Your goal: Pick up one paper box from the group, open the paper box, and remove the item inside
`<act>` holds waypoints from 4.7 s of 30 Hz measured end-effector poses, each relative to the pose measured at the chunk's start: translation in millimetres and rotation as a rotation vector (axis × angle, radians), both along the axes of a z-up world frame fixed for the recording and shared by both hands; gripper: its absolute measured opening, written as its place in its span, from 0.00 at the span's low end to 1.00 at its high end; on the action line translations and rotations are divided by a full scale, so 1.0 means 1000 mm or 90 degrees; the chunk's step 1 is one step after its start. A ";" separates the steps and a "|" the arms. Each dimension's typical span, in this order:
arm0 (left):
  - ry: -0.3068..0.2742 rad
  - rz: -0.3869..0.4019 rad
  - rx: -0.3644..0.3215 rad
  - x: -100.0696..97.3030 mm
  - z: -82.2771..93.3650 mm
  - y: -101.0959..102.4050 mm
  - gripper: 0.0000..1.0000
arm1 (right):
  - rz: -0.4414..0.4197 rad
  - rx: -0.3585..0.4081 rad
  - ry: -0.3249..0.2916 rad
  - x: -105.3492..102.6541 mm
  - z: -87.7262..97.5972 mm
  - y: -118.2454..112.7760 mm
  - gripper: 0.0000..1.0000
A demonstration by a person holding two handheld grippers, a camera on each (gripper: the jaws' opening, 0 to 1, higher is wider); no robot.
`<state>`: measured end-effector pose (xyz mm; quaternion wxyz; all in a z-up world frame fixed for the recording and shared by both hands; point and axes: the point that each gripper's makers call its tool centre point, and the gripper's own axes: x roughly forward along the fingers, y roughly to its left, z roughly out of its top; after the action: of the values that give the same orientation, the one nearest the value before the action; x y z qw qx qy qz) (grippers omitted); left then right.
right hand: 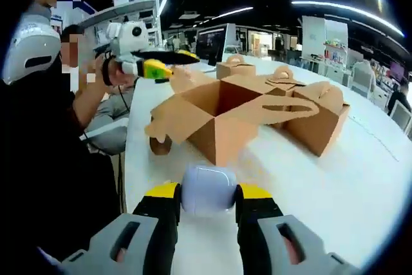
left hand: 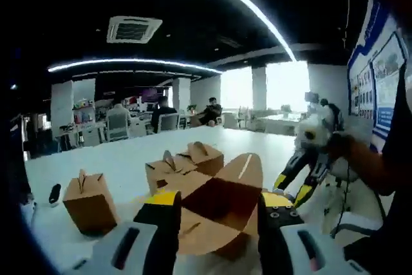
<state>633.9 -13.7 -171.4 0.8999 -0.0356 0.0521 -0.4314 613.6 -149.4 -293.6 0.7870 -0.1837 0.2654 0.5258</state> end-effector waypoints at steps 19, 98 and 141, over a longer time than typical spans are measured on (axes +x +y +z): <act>0.023 0.009 0.066 -0.008 -0.038 -0.001 0.45 | 0.077 -0.153 -0.004 -0.005 -0.021 0.005 0.35; -0.049 0.037 0.069 -0.024 -0.014 0.004 0.45 | -0.149 0.299 -0.199 -0.002 0.095 -0.001 0.37; -0.009 0.043 0.059 -0.037 -0.036 0.023 0.44 | -0.209 0.312 -0.147 -0.008 0.083 -0.006 0.34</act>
<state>597.3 9.2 -207.2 0.9150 0.0070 0.0646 -0.3981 605.2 -155.2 -210.2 0.9072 -0.0019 0.0661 0.4156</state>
